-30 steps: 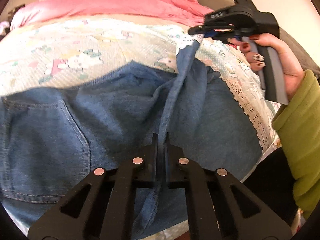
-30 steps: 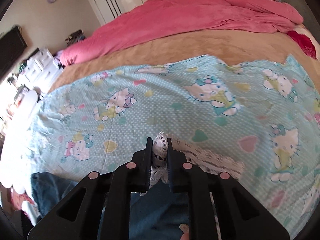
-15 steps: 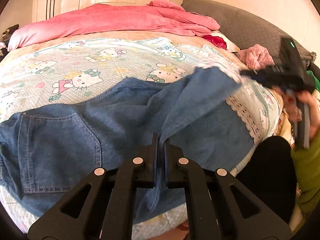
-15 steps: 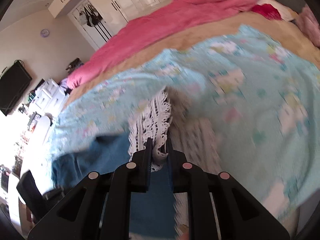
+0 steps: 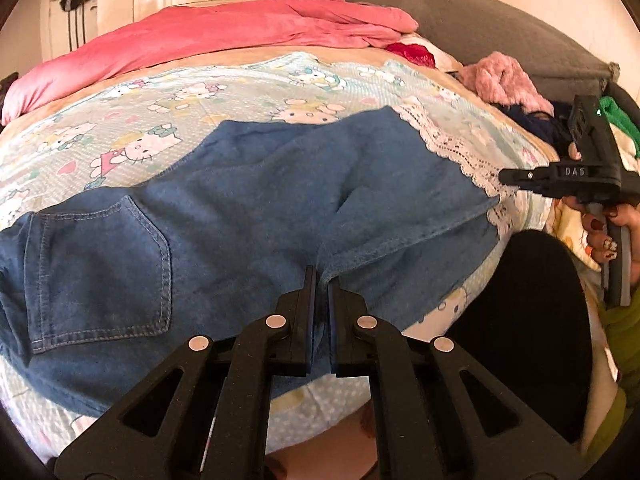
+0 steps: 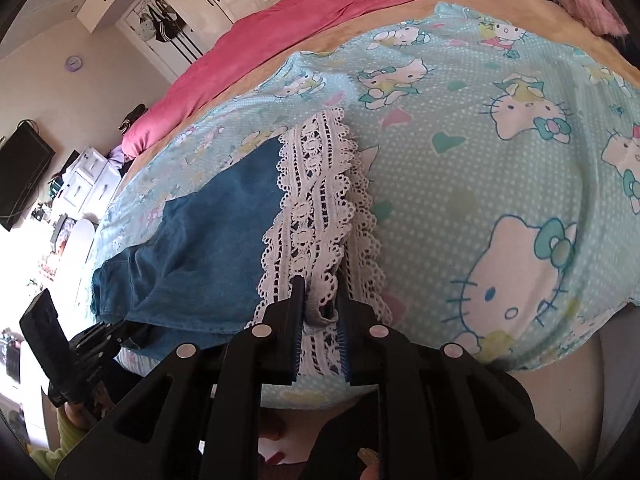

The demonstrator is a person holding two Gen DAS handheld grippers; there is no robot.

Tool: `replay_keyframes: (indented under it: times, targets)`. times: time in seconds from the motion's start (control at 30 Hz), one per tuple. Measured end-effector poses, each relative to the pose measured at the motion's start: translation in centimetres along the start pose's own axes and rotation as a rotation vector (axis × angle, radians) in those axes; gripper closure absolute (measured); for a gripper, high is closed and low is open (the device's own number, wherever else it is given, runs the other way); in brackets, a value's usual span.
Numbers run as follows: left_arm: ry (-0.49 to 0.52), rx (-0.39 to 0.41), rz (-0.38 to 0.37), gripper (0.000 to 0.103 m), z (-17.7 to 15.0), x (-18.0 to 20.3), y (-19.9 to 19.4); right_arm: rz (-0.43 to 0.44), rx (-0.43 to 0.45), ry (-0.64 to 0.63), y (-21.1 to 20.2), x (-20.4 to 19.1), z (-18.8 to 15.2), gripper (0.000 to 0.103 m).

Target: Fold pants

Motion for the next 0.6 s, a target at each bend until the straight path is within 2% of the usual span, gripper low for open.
replay_keyframes:
  times: [0.17,0.23,0.33,0.6]
  targets:
    - [0.008,-0.019,0.012,0.103,-0.5,0.1,0.4,0.009,-0.018,0.008,0.1,0.3,-0.5,0.085]
    - [0.012,-0.021,0.019,0.103,-0.5,0.2,0.5,0.004,-0.009,-0.008,-0.1,0.4,-0.7,0.092]
    - [0.016,-0.023,0.021,0.103,-0.6,0.3,0.4,0.007,-0.003,-0.026,-0.7,0.5,-1.1,0.093]
    - [0.073,-0.074,0.022,0.102,-1.8,1.6,0.8,-0.049,-0.010,-0.062,-0.9,1.8,-2.5,0.093]
Point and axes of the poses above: each gripper's, at about its wrist camera, not at the fingertips, and y roughly the way its jaws point, x to its right, z to its top, the point moved 6 cm from there along y, roughly the way its jaws point, and after that the axes turned 13 degrees about -z, right-handed, at the moved point
